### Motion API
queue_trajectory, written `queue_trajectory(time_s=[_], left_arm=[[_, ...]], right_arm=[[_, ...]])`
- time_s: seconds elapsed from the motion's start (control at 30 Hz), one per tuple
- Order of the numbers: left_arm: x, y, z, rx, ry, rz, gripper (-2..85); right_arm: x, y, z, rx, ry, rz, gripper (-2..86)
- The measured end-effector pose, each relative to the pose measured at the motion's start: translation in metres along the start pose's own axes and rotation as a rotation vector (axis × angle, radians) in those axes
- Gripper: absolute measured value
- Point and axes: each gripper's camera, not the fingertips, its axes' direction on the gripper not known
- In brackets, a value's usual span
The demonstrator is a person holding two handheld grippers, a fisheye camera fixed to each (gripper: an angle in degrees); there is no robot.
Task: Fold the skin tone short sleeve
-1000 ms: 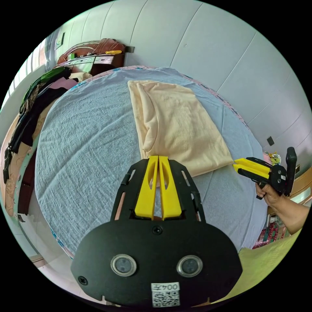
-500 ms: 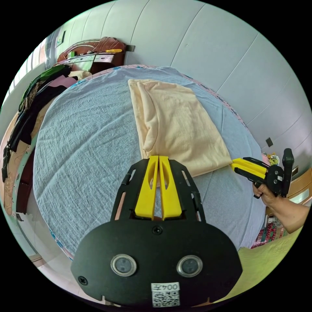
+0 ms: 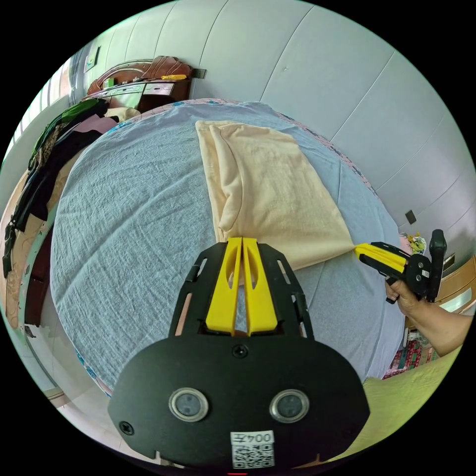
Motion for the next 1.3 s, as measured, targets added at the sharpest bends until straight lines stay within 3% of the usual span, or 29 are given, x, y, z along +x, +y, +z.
queue_trajectory(time_s=[0.17,0.23,0.43,0.7,0.97,1.07,1.13,1.3], left_arm=[[0.004,0.0,-0.005,-0.001,-0.001,0.018,0.4],[0.004,-0.002,-0.015,-0.01,0.033,0.031,0.4],[0.031,-0.022,-0.048,0.097,-0.017,0.188,0.4],[0.042,-0.059,0.003,-0.094,-0.172,0.283,1.0],[0.032,-0.045,-0.002,-0.021,-0.139,0.284,1.0],[0.023,-0.05,-0.006,-0.042,-0.083,0.212,1.0],[0.012,-0.052,-0.012,-0.046,-0.02,0.181,1.0],[0.009,-0.05,-0.04,0.004,-0.012,0.198,1.1]], right_arm=[[0.014,0.008,0.003,-0.073,-0.037,0.034,0.7],[0.03,0.015,-0.011,-0.016,-0.037,0.112,2.4],[0.053,0.006,-0.013,0.022,-0.27,0.202,6.7],[0.05,-0.006,0.022,-0.104,-0.283,0.192,7.7],[0.063,0.019,0.039,-0.096,-0.285,0.155,7.3],[0.08,0.026,0.039,-0.11,-0.317,0.226,4.8],[0.095,0.044,0.022,-0.013,-0.339,0.322,3.9],[0.112,0.087,-0.002,0.049,-0.416,0.442,4.5]])
